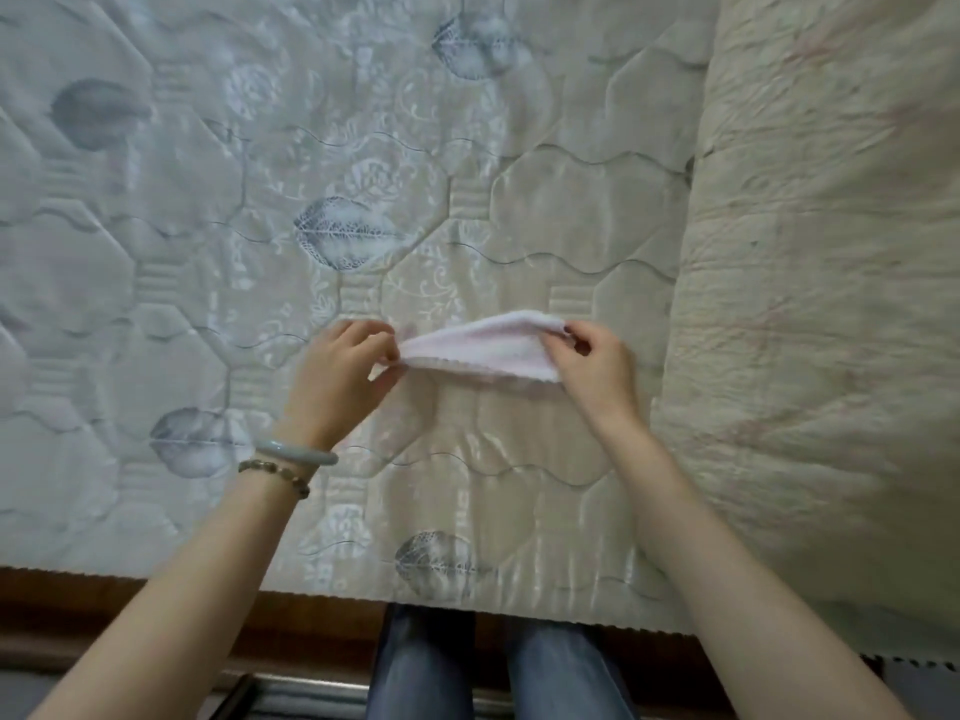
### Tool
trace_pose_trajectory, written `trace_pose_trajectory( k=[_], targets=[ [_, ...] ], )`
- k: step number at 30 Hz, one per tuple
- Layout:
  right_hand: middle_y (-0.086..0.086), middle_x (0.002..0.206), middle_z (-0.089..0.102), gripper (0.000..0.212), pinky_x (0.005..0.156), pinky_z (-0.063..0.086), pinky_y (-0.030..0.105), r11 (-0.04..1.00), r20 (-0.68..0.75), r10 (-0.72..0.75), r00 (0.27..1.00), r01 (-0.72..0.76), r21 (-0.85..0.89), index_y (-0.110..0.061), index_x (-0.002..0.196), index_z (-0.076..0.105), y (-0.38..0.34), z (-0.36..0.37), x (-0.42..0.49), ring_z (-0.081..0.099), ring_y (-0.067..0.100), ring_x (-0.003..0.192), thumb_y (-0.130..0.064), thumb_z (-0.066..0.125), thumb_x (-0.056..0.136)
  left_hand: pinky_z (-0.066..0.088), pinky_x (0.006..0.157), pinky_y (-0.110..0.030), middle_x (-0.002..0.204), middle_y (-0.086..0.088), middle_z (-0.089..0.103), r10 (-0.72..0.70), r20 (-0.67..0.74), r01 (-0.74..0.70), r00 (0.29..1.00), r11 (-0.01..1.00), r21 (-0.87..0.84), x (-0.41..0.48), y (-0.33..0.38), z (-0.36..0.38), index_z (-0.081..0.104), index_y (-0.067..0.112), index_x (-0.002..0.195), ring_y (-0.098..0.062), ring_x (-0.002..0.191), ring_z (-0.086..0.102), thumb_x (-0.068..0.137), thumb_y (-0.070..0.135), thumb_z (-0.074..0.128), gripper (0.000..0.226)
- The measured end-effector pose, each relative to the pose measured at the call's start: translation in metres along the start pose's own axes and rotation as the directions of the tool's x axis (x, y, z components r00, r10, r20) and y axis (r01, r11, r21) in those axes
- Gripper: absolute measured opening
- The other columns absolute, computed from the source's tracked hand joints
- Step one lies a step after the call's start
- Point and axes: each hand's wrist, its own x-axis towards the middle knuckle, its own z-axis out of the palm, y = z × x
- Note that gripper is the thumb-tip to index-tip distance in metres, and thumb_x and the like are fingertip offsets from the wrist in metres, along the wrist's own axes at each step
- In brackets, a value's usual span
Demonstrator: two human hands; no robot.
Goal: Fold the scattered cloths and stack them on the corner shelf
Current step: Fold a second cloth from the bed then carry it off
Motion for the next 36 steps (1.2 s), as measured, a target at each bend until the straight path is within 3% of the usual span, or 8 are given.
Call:
trace_pose_trajectory(
  k=[6,10,15,20,22,25,28,36],
  targets=[
    [-0.001,0.082,0.063,0.021,0.065,0.042,0.015,0.949,-0.168,-0.237,0.957,0.265,0.170,-0.018,0.089,0.070,-0.064,-0.027,-0.015,0.056,0.008,0.070,-0.004,0.058,0.078,0.044,0.086,-0.040,0.106,-0.014,0.065,0.162,-0.262,-0.144,0.951,0.986,0.086,0.002,0.003,-0.077,0.059,0.007,0.066,-0.033,0.100,0.056,0.078,0.018,0.070,0.020],
    [-0.007,0.072,0.056,0.016,0.064,0.040,0.021,1.000,0.102,0.023,0.994,-0.025,0.018,-0.018,0.086,0.060,-0.039,-0.005,-0.017,0.053,0.013,0.068,-0.003,0.056,0.081,0.048,0.084,-0.045,0.113,-0.012,0.063,0.156,0.071,-0.162,0.985,0.984,0.075,-0.019,-0.018,-0.038,0.059,0.015,0.066,-0.036,0.105,0.058,0.072,0.022,0.075,0.018],
    [0.011,0.107,0.061,0.033,0.084,0.044,0.033,0.918,0.296,0.284,0.912,-0.168,-0.360,-0.011,0.111,0.060,0.011,0.014,-0.009,0.058,0.029,0.100,-0.023,0.060,0.081,0.048,0.086,-0.040,0.103,-0.004,0.068,-0.098,0.348,0.116,0.932,0.993,-0.031,-0.040,-0.039,0.005,0.071,0.017,0.082,-0.027,0.100,0.060,0.071,0.041,0.078,0.027],
    [0.013,0.102,0.056,0.020,0.075,0.041,0.033,0.902,0.127,0.091,0.988,-0.027,-0.431,-0.008,0.098,0.059,0.014,0.017,-0.013,0.056,0.030,0.092,-0.013,0.058,0.079,0.047,0.084,-0.038,0.107,-0.009,0.058,-0.221,0.180,0.247,0.959,0.960,-0.136,-0.035,-0.040,0.024,0.063,0.010,0.099,-0.026,0.097,0.054,0.077,0.015,0.074,0.026],
    [0.015,0.098,0.057,0.016,0.075,0.044,0.037,0.877,0.302,-0.103,0.948,0.230,-0.422,-0.007,0.093,0.060,0.020,0.030,-0.028,0.056,0.034,0.090,-0.013,0.058,0.078,0.046,0.081,-0.039,0.105,-0.013,0.053,-0.272,0.193,0.300,0.943,0.944,-0.139,-0.031,-0.042,0.029,0.058,0.005,0.097,-0.029,0.094,0.051,0.072,0.003,0.069,0.028],
    [0.014,0.102,0.053,0.028,0.078,0.043,0.039,0.696,0.623,-0.135,0.770,0.521,-0.494,-0.007,0.098,0.057,0.037,0.050,-0.055,0.051,0.031,0.095,-0.026,0.064,0.079,0.047,0.076,-0.048,0.098,-0.018,0.053,-0.204,0.309,0.206,0.929,0.978,0.028,-0.032,-0.054,0.032,0.056,0.001,0.089,-0.035,0.091,0.048,0.063,0.001,0.071,0.030],
    [0.013,0.095,0.052,0.036,0.070,0.045,0.039,0.560,0.594,-0.196,0.780,0.586,-0.585,-0.007,0.091,0.055,0.046,0.058,-0.059,0.050,0.030,0.087,-0.027,0.076,0.069,0.051,0.070,-0.047,0.091,-0.017,0.057,-0.080,0.390,0.025,0.917,0.989,0.144,-0.034,-0.071,0.029,0.059,0.003,0.086,-0.036,0.084,0.052,0.048,0.009,0.082,0.045],
    [0.012,0.069,0.057,0.017,0.053,0.045,0.032,0.646,0.544,-0.301,0.783,0.587,-0.488,-0.006,0.070,0.057,0.052,0.037,-0.045,0.058,0.032,0.065,0.002,0.066,0.059,0.050,0.069,-0.039,0.083,-0.008,0.064,0.169,0.237,-0.210,0.957,0.964,0.162,-0.037,-0.082,0.023,0.066,0.010,0.082,-0.030,0.076,0.057,0.080,0.011,0.061,0.005]
  ],
)
